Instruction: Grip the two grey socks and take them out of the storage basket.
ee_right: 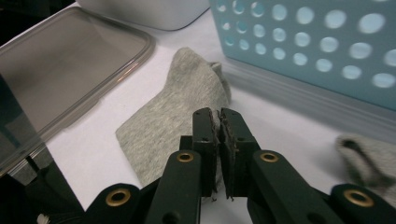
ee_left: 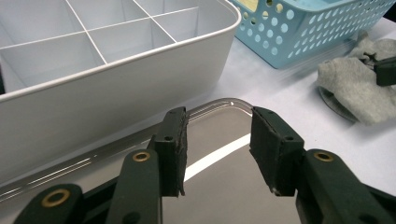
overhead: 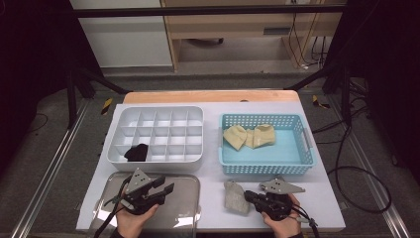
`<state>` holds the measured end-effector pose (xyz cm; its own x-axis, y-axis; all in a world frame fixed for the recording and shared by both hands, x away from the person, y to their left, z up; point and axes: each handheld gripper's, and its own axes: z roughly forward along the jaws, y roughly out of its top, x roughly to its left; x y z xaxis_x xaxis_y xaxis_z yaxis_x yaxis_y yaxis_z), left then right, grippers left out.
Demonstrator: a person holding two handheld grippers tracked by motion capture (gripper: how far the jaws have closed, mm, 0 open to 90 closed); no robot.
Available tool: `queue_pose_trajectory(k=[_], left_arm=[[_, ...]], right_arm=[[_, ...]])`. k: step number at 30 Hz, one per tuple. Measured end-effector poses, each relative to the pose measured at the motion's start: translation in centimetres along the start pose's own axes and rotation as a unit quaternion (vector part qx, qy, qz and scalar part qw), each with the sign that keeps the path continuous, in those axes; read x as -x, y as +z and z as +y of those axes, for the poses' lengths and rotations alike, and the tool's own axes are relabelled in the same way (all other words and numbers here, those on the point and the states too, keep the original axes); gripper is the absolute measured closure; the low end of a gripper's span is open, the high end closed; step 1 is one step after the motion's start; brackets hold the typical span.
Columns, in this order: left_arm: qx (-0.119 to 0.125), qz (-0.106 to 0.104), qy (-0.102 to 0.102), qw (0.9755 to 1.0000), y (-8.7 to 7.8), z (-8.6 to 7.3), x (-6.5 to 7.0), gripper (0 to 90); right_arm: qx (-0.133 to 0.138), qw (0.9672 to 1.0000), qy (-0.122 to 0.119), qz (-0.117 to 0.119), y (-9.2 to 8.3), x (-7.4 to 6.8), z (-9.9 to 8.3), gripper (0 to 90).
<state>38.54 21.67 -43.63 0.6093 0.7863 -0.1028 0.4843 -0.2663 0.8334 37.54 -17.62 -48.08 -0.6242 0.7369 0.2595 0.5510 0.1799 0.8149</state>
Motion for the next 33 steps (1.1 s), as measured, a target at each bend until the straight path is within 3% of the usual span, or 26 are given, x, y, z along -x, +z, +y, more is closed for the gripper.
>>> queue_pose_trajectory(k=[7, 11, 14, 19, 23, 24, 29, 33], left_arm=[[-0.011, -0.003, 0.004, 0.9999, 0.6, -0.3, 0.4, 55.6], [-0.011, -0.002, 0.004, 0.9999, 0.6, -0.2, 0.4, 55.6], [-0.007, -0.001, 0.003, 1.0000, 0.3, -0.1, 0.3, 55.6], [-0.001, 0.000, 0.002, 1.0000, 0.0, 0.0, 0.2, 55.6], [0.000, 0.001, 0.002, 1.0000, -0.1, 0.0, 0.2, 55.6], [0.000, 0.000, 0.002, 1.0000, -0.1, 0.0, 0.2, 55.6], [0.004, 0.001, 0.002, 1.0000, -0.3, 0.1, 0.1, 55.6], [0.004, 0.002, 0.001, 1.0000, -0.2, 0.1, 0.2, 55.6]], right_arm=[[0.003, 0.9988, -0.015, -0.047, -0.5, 0.9, 0.0, 79.1], [0.017, 0.9986, -0.025, -0.043, -0.9, 0.4, 0.3, 75.8], [0.037, 0.9979, -0.044, -0.027, -1.1, -1.1, 1.0, 71.8], [0.032, 0.9980, -0.054, -0.007, -0.1, -2.5, 1.3, 66.6], [0.031, 0.9976, -0.062, 0.003, 0.7, -3.4, 1.3, 59.0], [0.021, 0.9977, -0.063, 0.010, 1.6, -4.0, 1.2, 54.1], [-0.016, 0.9967, -0.079, -0.013, 3.3, -4.2, 0.5, 56.3], [-0.020, 0.9964, -0.078, -0.026, 3.4, -3.7, 0.2, 66.7]])
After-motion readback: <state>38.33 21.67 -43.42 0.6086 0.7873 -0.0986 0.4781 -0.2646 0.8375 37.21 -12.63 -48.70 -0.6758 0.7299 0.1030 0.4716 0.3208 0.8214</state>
